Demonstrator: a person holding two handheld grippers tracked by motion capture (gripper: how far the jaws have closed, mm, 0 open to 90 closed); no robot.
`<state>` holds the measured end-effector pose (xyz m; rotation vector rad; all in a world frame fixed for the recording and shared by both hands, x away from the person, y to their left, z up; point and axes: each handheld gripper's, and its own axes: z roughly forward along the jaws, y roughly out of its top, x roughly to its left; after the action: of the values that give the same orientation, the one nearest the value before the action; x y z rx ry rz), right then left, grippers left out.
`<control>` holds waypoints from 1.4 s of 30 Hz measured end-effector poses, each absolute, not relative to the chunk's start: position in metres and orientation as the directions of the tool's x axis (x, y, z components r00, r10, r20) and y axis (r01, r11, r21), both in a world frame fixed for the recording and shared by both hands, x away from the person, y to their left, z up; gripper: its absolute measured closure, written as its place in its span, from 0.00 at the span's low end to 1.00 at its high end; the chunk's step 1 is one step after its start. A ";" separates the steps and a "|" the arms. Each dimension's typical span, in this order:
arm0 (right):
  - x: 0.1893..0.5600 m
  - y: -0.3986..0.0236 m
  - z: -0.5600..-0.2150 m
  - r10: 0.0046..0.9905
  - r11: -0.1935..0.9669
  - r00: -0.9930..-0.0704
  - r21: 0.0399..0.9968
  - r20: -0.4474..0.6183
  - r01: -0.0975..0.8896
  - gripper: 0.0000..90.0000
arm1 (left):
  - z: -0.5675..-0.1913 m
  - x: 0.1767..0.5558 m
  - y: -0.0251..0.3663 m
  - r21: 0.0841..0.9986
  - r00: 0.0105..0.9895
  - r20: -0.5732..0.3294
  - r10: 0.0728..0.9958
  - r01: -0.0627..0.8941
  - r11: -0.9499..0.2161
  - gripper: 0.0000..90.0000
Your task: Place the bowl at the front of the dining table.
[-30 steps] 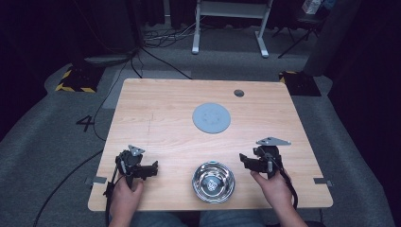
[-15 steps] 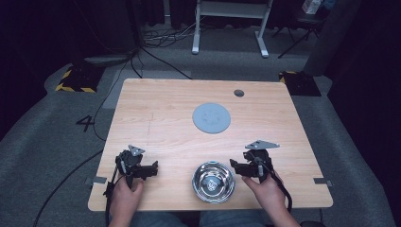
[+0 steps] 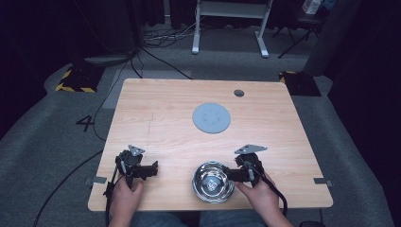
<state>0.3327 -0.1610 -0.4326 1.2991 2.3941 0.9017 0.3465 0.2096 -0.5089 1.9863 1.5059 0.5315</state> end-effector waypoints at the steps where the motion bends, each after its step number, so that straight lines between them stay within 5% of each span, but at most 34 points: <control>1: 0.333 -0.160 -0.434 0.827 0.403 -0.559 0.629 0.060 0.664 0.41 | -0.509 0.347 0.210 0.661 0.282 -0.033 0.959 0.726 -0.191 0.01; 10: 0.343 -0.161 -0.452 0.819 0.393 -0.550 0.539 0.163 0.745 0.46 | -0.509 0.347 0.210 0.661 0.282 -0.033 0.959 0.726 -0.191 0.01; 28: 0.358 -0.163 -0.474 0.778 0.417 -0.549 0.402 0.306 0.815 0.87 | -0.509 0.346 0.210 0.661 0.282 -0.033 0.959 0.726 -0.190 0.01; 42: 0.365 -0.165 -0.479 0.761 0.398 -0.525 0.365 0.380 0.842 0.89 | -0.509 0.346 0.210 0.661 0.282 -0.033 0.959 0.726 -0.190 0.01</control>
<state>0.3652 -0.1650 -0.4793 1.5900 2.7504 0.8705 0.3465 0.2096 -0.5089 1.9859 1.5060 0.5316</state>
